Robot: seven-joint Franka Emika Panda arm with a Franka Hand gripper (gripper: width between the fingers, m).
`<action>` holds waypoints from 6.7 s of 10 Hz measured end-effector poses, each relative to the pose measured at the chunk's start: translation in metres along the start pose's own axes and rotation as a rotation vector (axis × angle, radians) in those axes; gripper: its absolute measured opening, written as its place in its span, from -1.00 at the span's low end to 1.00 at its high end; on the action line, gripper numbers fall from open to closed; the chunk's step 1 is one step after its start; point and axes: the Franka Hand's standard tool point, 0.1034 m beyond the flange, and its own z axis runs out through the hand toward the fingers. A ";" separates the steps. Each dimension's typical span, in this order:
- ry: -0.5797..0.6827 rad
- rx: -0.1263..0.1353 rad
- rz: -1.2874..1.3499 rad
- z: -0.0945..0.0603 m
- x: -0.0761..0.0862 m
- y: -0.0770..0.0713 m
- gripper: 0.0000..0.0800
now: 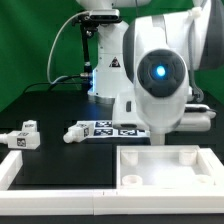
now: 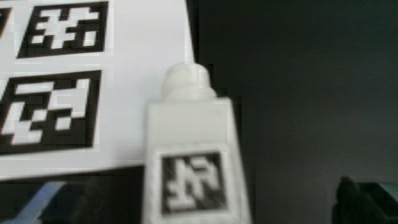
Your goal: Assemble one leg
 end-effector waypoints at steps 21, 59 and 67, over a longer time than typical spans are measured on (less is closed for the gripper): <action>0.183 0.037 -0.046 -0.067 -0.051 0.005 -0.29; 1.414 -0.053 -0.311 -0.214 0.045 -0.056 -0.29; 1.448 -0.059 -0.317 -0.197 0.059 -0.058 -0.29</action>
Offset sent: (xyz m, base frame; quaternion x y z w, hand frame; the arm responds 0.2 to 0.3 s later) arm 0.0000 0.0000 0.0000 0.0000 0.0000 0.0000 1.0000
